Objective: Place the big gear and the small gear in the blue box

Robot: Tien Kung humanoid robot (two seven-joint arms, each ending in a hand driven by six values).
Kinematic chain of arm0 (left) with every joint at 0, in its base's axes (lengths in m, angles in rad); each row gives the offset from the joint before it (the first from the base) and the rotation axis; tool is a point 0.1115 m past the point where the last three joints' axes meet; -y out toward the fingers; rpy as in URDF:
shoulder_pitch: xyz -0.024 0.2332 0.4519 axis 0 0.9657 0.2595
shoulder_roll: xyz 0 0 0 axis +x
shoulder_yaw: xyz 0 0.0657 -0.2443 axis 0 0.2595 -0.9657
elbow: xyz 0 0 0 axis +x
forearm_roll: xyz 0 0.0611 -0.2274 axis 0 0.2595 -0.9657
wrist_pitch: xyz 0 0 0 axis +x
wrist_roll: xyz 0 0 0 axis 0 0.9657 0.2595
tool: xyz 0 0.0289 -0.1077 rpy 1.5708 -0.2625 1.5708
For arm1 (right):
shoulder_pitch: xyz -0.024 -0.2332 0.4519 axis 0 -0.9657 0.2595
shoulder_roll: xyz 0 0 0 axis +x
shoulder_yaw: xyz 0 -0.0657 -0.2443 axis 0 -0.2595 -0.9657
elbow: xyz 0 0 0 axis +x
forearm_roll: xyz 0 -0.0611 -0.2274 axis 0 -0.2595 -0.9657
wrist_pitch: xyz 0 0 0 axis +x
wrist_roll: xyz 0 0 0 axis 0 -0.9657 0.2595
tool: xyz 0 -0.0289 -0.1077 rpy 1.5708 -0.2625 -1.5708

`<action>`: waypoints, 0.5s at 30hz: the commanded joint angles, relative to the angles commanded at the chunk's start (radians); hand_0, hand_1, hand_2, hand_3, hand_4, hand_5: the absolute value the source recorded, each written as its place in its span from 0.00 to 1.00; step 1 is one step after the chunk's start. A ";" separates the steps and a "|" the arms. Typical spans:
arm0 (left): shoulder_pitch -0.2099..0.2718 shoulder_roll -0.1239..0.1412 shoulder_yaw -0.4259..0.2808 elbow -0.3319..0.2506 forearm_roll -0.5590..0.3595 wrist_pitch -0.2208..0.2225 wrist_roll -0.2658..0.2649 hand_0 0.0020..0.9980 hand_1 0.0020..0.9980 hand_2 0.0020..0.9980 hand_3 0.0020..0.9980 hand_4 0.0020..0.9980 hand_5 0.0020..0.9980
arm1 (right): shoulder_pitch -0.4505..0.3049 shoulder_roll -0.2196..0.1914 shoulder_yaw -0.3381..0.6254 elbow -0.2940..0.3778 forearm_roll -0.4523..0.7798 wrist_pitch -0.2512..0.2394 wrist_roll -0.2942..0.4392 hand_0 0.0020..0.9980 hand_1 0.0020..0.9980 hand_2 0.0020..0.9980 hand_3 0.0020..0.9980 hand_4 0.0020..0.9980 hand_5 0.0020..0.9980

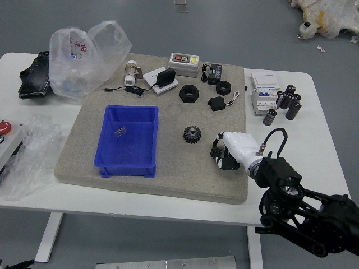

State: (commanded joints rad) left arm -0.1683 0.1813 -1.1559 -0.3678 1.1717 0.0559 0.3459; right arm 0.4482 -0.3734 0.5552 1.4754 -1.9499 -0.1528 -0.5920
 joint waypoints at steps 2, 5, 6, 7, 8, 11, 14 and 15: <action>0.000 0.000 -0.001 0.000 0.002 0.000 0.000 0.62 0.59 0.54 0.62 0.69 0.49 | 0.001 0.000 0.000 0.001 0.000 -0.001 0.001 0.32 0.39 0.31 0.52 0.56 0.09; 0.000 -0.001 -0.004 -0.001 0.008 -0.002 0.003 0.62 0.59 0.54 0.62 0.69 0.51 | 0.003 -0.001 0.000 0.003 -0.001 -0.004 0.002 0.32 0.39 0.31 0.52 0.57 0.10; 0.000 -0.002 -0.006 -0.001 0.010 -0.003 0.004 0.62 0.59 0.54 0.62 0.69 0.51 | 0.004 -0.001 0.000 0.004 -0.001 -0.005 0.003 0.32 0.39 0.31 0.52 0.57 0.10; 0.000 -0.002 -0.007 -0.001 0.012 -0.003 0.004 0.62 0.59 0.54 0.62 0.69 0.51 | 0.005 -0.003 -0.001 0.006 0.000 -0.008 0.006 0.32 0.39 0.31 0.52 0.57 0.10; 0.001 -0.002 -0.008 -0.001 0.013 -0.004 0.005 0.62 0.59 0.54 0.62 0.69 0.51 | 0.006 -0.005 -0.002 0.009 0.002 -0.011 0.010 0.32 0.39 0.31 0.52 0.57 0.10; 0.001 -0.003 -0.010 -0.001 0.015 -0.004 0.006 0.62 0.59 0.54 0.62 0.69 0.52 | 0.009 -0.011 -0.005 0.019 0.006 -0.017 0.016 0.32 0.39 0.31 0.55 0.56 0.09; 0.001 -0.003 -0.012 -0.002 0.019 -0.005 0.007 0.62 0.59 0.54 0.62 0.69 0.52 | 0.014 -0.021 -0.005 0.035 0.009 -0.019 0.018 0.32 0.39 0.31 0.55 0.56 0.09; 0.001 -0.003 -0.013 -0.002 0.019 -0.005 0.007 0.62 0.59 0.54 0.62 0.69 0.52 | 0.016 -0.023 -0.005 0.040 0.009 -0.021 0.019 0.32 0.39 0.30 0.57 0.53 0.10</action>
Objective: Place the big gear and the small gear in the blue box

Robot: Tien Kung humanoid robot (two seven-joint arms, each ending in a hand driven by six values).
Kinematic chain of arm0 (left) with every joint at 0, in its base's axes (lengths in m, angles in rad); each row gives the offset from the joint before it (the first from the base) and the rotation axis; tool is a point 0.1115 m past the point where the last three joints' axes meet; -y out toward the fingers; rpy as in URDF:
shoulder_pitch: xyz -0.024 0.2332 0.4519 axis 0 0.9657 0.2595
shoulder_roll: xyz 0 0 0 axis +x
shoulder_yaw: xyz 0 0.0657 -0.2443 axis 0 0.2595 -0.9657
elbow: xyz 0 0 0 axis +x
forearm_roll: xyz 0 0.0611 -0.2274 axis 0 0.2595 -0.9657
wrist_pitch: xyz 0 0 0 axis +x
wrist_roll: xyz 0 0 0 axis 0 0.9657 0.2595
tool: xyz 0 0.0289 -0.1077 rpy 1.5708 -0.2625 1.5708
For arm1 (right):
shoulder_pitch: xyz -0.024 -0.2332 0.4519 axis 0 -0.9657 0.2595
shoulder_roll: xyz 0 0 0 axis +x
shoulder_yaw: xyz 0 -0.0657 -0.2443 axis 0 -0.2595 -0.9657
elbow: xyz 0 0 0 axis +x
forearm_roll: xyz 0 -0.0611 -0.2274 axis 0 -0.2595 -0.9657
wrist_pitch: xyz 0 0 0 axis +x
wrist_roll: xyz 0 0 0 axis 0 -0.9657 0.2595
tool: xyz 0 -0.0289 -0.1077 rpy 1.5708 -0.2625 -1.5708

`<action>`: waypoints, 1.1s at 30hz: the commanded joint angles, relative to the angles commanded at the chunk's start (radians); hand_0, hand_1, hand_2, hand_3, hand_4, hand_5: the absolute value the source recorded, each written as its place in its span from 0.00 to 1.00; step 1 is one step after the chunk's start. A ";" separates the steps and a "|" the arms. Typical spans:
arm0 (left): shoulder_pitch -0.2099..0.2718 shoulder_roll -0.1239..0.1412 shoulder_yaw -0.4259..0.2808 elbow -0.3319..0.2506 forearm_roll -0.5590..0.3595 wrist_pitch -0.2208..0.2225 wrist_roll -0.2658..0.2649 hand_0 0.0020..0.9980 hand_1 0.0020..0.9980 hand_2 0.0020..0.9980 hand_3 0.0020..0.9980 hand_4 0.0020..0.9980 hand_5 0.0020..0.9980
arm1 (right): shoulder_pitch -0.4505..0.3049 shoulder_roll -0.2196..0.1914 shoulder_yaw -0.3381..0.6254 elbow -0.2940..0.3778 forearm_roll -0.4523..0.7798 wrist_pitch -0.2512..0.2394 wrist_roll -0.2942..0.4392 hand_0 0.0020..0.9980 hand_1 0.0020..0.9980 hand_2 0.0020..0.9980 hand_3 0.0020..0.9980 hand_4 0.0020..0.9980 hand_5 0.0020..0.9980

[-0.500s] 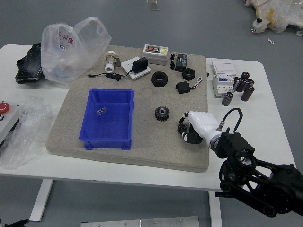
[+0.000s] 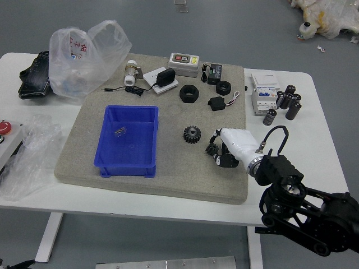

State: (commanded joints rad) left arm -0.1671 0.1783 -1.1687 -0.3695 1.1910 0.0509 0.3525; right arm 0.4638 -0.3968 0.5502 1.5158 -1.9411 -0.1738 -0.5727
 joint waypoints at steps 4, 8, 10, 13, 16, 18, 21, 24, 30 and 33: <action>0.001 0.000 -0.002 0.000 0.003 0.000 0.000 0.62 0.59 0.54 0.62 0.69 0.52 | 0.009 -0.004 0.001 0.009 0.000 -0.008 0.003 0.32 0.39 0.30 0.57 0.53 0.10; 0.001 0.000 -0.004 -0.001 0.005 0.000 0.001 0.62 0.59 0.54 0.62 0.69 0.53 | 0.024 0.003 -0.005 -0.002 0.005 -0.018 0.009 0.32 0.39 0.30 0.57 0.54 0.11; 0.001 0.001 -0.004 -0.001 0.006 0.000 0.001 0.62 0.59 0.54 0.62 0.69 0.53 | 0.032 0.009 -0.010 -0.010 0.006 -0.023 0.011 0.32 0.39 0.30 0.57 0.54 0.11; 0.001 0.000 -0.003 -0.001 0.005 0.000 0.000 0.62 0.59 0.54 0.62 0.69 0.53 | 0.054 0.024 -0.022 -0.026 0.007 -0.030 0.014 0.32 0.39 0.30 0.57 0.52 0.11; 0.001 0.000 -0.004 -0.001 0.006 0.001 0.001 0.62 0.59 0.54 0.62 0.69 0.53 | 0.089 0.043 -0.040 -0.038 0.007 -0.032 0.014 0.32 0.39 0.30 0.57 0.52 0.11; 0.001 0.000 -0.005 -0.001 0.007 0.001 0.002 0.62 0.59 0.54 0.62 0.69 0.53 | 0.118 0.058 -0.056 -0.043 0.005 -0.032 0.014 0.31 0.40 0.30 0.57 0.53 0.13; 0.001 0.000 -0.006 -0.002 0.008 0.001 0.003 0.62 0.59 0.54 0.62 0.69 0.53 | 0.175 0.089 -0.090 -0.056 0.004 -0.031 0.014 0.31 0.40 0.30 0.57 0.53 0.13; 0.000 0.001 -0.006 -0.002 0.008 0.001 0.003 0.62 0.59 0.54 0.62 0.69 0.53 | 0.234 0.120 -0.128 -0.073 0.004 -0.026 0.013 0.31 0.40 0.30 0.57 0.52 0.13; 0.001 0.001 -0.008 -0.003 0.011 0.001 0.006 0.62 0.59 0.54 0.63 0.69 0.54 | 0.348 0.177 -0.205 -0.095 0.007 -0.013 0.011 0.31 0.40 0.30 0.57 0.52 0.14; 0.000 0.001 -0.009 -0.004 0.013 0.000 0.006 0.62 0.59 0.54 0.63 0.69 0.54 | 0.395 0.202 -0.234 -0.103 0.007 -0.009 0.011 0.31 0.40 0.30 0.57 0.52 0.14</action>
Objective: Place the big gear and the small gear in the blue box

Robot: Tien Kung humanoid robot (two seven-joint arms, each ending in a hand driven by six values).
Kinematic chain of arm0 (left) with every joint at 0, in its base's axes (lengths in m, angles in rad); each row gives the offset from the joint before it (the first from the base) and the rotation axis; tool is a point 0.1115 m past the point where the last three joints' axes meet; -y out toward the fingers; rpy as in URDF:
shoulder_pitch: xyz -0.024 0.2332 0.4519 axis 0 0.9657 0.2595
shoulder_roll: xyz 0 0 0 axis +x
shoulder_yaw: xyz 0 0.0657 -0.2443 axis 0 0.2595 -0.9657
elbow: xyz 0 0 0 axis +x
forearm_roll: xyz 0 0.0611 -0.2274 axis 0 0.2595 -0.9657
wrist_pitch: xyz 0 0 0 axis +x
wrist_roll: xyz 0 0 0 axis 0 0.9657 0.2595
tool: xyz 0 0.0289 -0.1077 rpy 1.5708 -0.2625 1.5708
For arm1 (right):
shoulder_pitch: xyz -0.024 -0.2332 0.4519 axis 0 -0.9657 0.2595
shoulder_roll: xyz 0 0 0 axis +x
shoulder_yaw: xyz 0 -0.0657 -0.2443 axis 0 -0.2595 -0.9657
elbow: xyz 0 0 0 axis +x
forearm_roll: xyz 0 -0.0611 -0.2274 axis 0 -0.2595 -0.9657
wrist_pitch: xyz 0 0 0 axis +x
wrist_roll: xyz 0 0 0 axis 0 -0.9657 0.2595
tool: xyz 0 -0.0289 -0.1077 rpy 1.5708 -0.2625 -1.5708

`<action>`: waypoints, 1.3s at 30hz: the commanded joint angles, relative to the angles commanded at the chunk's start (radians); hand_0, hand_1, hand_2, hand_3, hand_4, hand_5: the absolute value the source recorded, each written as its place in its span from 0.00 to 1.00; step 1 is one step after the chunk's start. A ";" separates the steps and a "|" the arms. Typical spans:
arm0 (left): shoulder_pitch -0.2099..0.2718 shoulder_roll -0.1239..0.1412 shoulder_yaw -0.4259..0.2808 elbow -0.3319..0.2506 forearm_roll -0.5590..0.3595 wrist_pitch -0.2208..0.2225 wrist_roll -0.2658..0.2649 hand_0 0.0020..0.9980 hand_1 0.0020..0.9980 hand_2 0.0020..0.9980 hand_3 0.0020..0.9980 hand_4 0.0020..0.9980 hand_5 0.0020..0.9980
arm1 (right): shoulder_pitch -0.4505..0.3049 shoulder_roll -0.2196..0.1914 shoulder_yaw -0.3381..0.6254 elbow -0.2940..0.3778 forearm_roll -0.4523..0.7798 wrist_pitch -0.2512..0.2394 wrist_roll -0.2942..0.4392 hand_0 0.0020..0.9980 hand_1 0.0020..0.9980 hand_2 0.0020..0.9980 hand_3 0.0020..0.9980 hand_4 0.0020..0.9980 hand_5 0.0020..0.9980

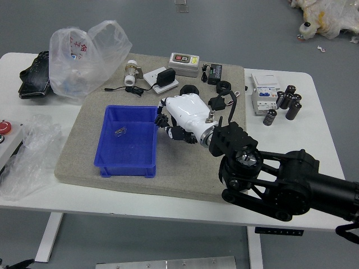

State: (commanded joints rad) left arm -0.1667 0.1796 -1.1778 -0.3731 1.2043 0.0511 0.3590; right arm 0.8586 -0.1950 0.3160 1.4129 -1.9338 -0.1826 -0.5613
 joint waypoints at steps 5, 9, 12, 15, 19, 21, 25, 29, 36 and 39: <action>-0.001 0.001 -0.001 0.000 0.003 -0.001 0.001 0.62 0.59 0.54 0.63 0.69 0.54 | 0.072 0.045 -0.056 -0.024 -0.001 0.003 0.006 0.31 0.40 0.29 0.57 0.52 0.14; 0.000 0.001 -0.003 -0.001 0.007 -0.003 0.001 0.62 0.59 0.54 0.63 0.69 0.54 | 0.116 0.080 -0.093 -0.057 -0.022 0.008 0.012 0.31 0.40 0.29 0.56 0.52 0.15; 0.000 0.000 -0.002 0.000 0.007 -0.003 0.000 0.62 0.59 0.54 0.63 0.69 0.54 | 0.135 0.097 -0.114 -0.081 -0.041 0.008 0.017 0.31 0.40 0.29 0.56 0.52 0.15; 0.000 0.000 0.000 0.000 0.005 -0.004 -0.001 0.62 0.59 0.54 0.63 0.69 0.54 | 0.148 0.105 -0.142 -0.100 -0.054 0.009 0.021 0.31 0.40 0.29 0.56 0.52 0.15; 0.000 0.001 0.001 0.001 0.006 -0.004 -0.002 0.62 0.59 0.54 0.63 0.69 0.54 | 0.160 0.109 -0.183 -0.119 -0.055 0.010 0.026 0.31 0.39 0.29 0.56 0.51 0.15; 0.000 0.001 0.001 0.001 0.006 -0.004 -0.002 0.62 0.59 0.54 0.63 0.69 0.54 | 0.163 0.110 -0.194 -0.123 -0.052 0.009 0.028 0.31 0.39 0.29 0.56 0.51 0.15; 0.000 0.000 0.002 0.001 0.006 -0.005 -0.004 0.62 0.59 0.54 0.63 0.69 0.54 | 0.168 0.114 -0.214 -0.125 -0.050 0.008 0.029 0.31 0.40 0.29 0.56 0.52 0.16; -0.001 -0.001 0.005 0.002 0.003 -0.005 -0.007 0.62 0.59 0.54 0.63 0.69 0.54 | 0.168 0.120 -0.230 -0.130 -0.048 0.008 0.031 0.31 0.40 0.29 0.56 0.52 0.16; -0.001 0.000 0.008 0.003 0.002 -0.006 -0.008 0.62 0.59 0.54 0.63 0.69 0.54 | 0.169 0.125 -0.262 -0.150 -0.030 0.003 0.037 0.31 0.39 0.29 0.56 0.52 0.16; -0.001 0.001 0.012 0.004 -0.001 -0.006 -0.012 0.62 0.59 0.54 0.63 0.69 0.54 | 0.169 0.129 -0.283 -0.161 -0.021 0.001 0.040 0.30 0.40 0.29 0.56 0.52 0.16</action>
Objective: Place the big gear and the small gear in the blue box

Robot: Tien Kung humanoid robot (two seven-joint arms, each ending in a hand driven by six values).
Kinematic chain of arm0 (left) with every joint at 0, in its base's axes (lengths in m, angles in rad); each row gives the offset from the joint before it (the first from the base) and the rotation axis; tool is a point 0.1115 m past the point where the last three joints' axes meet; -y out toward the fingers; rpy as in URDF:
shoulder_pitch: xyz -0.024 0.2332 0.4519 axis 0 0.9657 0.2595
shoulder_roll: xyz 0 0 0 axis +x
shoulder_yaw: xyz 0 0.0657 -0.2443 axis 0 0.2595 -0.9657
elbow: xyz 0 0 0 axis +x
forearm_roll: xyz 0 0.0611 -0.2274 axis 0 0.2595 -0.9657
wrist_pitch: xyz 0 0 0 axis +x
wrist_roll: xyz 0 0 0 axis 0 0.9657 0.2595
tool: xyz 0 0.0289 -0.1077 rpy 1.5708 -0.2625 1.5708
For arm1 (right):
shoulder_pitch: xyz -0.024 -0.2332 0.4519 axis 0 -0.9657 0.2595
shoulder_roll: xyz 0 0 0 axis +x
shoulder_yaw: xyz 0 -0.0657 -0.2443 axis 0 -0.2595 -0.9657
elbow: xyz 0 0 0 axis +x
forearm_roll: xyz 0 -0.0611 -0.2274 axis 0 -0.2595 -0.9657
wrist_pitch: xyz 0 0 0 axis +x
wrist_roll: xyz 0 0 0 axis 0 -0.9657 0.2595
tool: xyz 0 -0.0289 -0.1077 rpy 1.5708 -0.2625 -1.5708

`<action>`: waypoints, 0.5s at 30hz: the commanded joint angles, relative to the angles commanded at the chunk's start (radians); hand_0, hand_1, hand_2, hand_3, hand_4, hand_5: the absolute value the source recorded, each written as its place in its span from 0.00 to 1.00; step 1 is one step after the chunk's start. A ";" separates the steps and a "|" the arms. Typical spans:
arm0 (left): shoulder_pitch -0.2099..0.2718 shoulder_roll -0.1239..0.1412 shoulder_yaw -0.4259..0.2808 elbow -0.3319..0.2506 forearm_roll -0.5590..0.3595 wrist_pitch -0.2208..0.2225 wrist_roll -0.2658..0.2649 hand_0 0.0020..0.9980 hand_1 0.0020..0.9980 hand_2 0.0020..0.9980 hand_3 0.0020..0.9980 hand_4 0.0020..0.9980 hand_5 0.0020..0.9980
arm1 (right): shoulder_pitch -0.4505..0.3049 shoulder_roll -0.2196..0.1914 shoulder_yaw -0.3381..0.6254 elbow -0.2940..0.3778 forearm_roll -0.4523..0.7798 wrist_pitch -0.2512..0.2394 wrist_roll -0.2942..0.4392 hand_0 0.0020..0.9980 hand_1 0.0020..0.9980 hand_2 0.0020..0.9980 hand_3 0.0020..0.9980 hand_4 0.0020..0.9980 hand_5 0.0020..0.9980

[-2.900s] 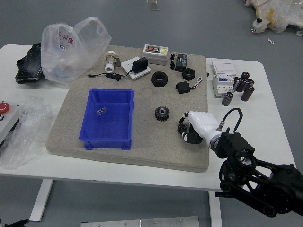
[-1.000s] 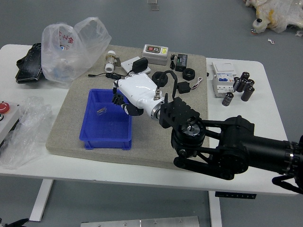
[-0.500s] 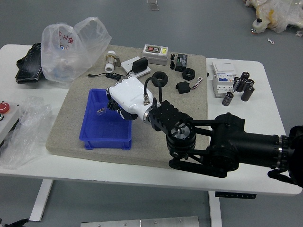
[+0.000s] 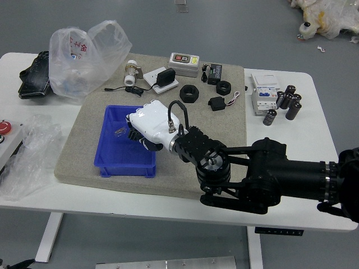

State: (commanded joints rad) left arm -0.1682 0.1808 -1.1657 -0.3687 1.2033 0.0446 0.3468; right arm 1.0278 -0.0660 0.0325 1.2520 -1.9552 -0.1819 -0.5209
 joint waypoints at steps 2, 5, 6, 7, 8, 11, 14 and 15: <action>-0.001 0.001 0.004 0.001 -0.004 0.000 -0.004 0.62 0.59 0.54 0.63 0.69 0.54 | -0.001 0.003 -0.009 -0.009 0.003 -0.001 0.002 0.30 0.40 0.29 0.56 0.52 0.16; -0.002 0.000 0.008 0.003 -0.006 0.000 -0.008 0.62 0.59 0.54 0.63 0.69 0.54 | -0.003 0.007 -0.013 -0.018 0.003 -0.004 0.003 0.30 0.40 0.29 0.56 0.52 0.16; -0.002 0.000 0.009 0.003 -0.007 0.000 -0.009 0.62 0.59 0.54 0.63 0.69 0.54 | -0.004 0.009 -0.015 -0.022 0.003 -0.006 0.004 0.30 0.40 0.29 0.56 0.52 0.16; -0.002 0.000 0.010 0.003 -0.008 -0.001 -0.010 0.62 0.59 0.54 0.63 0.69 0.54 | -0.005 0.011 -0.016 -0.026 0.003 -0.007 0.005 0.30 0.40 0.29 0.56 0.53 0.15; -0.002 0.000 0.011 0.004 -0.008 -0.001 -0.011 0.62 0.59 0.54 0.63 0.69 0.54 | -0.006 0.013 -0.018 -0.030 0.003 -0.008 0.005 0.30 0.40 0.29 0.56 0.53 0.15; -0.002 -0.001 0.012 0.004 -0.008 -0.001 -0.012 0.62 0.59 0.54 0.63 0.69 0.54 | -0.009 0.016 -0.023 -0.037 0.007 -0.011 0.007 0.30 0.40 0.29 0.56 0.53 0.15; -0.002 -0.002 0.011 0.004 -0.007 -0.002 -0.012 0.62 0.59 0.54 0.63 0.69 0.54 | -0.011 0.017 -0.026 -0.039 0.009 -0.013 0.008 0.30 0.40 0.29 0.56 0.53 0.15; -0.002 -0.002 0.011 0.004 -0.006 -0.002 -0.012 0.62 0.59 0.54 0.63 0.69 0.54 | -0.011 0.018 -0.026 -0.040 0.010 -0.013 0.008 0.30 0.40 0.29 0.56 0.53 0.15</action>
State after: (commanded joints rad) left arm -0.1705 0.1793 -1.1548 -0.3645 1.1970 0.0427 0.3350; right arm 1.0166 -0.0484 0.0062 1.2123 -1.9455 -0.1948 -0.5131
